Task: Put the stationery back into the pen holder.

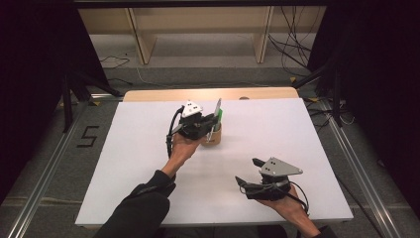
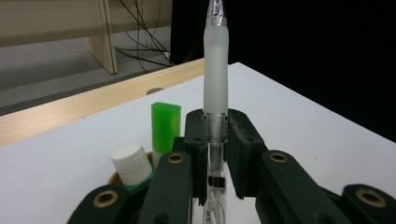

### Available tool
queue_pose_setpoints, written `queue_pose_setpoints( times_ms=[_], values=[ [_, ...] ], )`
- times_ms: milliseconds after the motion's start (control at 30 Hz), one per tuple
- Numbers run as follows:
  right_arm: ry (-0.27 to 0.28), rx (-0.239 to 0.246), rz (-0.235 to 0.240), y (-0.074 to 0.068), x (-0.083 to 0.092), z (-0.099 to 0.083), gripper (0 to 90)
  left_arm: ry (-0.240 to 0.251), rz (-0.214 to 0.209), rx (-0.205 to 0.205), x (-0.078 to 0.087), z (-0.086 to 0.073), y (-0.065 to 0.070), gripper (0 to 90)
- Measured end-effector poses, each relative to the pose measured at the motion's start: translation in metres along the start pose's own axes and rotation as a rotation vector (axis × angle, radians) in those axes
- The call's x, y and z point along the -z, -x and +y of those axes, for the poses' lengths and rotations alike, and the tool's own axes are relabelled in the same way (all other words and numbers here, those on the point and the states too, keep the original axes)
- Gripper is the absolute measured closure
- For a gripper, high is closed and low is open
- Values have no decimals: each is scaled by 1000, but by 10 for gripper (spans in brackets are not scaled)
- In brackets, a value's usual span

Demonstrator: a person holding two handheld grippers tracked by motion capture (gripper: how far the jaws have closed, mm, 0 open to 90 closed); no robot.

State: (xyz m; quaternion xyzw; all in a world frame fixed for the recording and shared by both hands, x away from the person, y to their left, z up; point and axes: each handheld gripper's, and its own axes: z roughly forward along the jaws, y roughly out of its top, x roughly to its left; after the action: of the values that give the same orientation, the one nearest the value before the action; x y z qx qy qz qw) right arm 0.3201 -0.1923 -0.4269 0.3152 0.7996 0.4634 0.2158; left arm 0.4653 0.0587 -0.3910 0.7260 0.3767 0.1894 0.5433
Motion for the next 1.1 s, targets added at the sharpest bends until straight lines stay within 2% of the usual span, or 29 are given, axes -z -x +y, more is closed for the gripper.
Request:
queue_pose_setpoints(
  times_ms=[533, 600, 833, 967, 1100],
  values=[
    [-11, 6, 10, -1, -3, -1, 212, 23, 22, -20, -26, 6, -2, 786],
    [-12, 6, 9, -1, -3, -1, 213, 19, 26, -36, -28, 6, -3, 786],
    [-13, 9, 14, -1, -4, -2, 215, 8, 43, -34, -36, 6, -7, 785],
    [-17, 10, 16, -2, -4, -2, 216, 17, 50, -17, -38, 6, -9, 786],
    [-19, 11, 19, -2, -5, -2, 217, 14, 57, -33, -41, 7, -9, 786]
  ],
)
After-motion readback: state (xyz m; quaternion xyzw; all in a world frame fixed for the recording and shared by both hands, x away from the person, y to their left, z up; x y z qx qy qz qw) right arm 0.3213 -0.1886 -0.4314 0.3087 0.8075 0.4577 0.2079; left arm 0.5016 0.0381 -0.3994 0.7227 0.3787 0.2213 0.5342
